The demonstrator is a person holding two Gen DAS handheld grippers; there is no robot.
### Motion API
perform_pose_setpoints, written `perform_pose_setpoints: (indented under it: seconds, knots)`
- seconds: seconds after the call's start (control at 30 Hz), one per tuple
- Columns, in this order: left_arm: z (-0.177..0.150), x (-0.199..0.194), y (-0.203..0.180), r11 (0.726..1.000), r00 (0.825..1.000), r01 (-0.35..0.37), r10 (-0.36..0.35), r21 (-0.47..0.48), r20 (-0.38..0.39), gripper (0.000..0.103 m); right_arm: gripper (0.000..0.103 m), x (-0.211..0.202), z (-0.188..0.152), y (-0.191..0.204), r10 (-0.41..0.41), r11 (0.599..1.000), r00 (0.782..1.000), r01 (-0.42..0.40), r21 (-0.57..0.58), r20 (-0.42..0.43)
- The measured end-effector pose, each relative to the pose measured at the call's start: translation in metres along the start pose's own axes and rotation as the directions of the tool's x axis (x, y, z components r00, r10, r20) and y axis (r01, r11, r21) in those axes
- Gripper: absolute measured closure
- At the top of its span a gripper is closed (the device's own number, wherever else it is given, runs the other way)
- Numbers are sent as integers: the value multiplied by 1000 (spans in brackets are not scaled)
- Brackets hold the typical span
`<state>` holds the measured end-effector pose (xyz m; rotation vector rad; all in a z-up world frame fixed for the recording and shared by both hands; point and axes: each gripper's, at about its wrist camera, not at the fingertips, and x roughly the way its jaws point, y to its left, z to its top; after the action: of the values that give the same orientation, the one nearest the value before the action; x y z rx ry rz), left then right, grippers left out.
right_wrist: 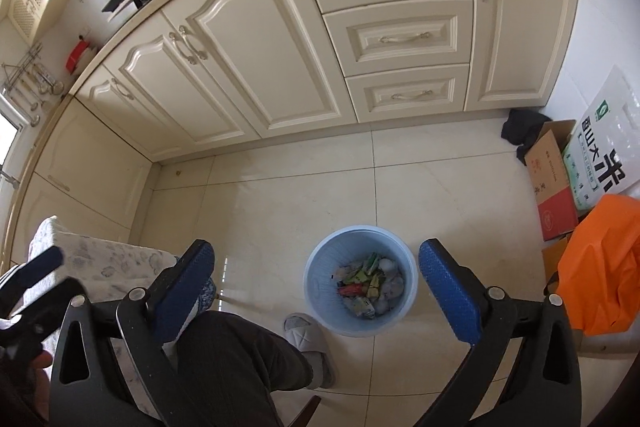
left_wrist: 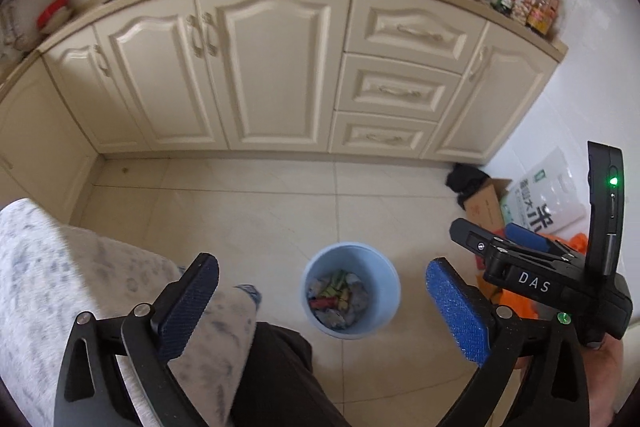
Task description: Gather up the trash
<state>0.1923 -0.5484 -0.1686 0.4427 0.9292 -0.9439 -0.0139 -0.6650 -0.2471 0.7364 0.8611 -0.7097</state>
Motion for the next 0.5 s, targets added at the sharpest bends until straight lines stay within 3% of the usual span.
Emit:
perform_pose_setpoints:
  seconds: [0.27,0.4,0.5]
  knots:
    - [-77,-113,33,987,985,-85,103,-134,138,1,0,-38,-5,65,89,992,996,-86,-93,28]
    - [-122,-181,59,965,958,-128,180,-229,221,1,0,-72,-16,124,179,965,982,-163,-207,63]
    - [-160,-230,74,937,921,-177,265,-301,285,1,0,-95,-31,168,246,931,966,-213,-295,80]
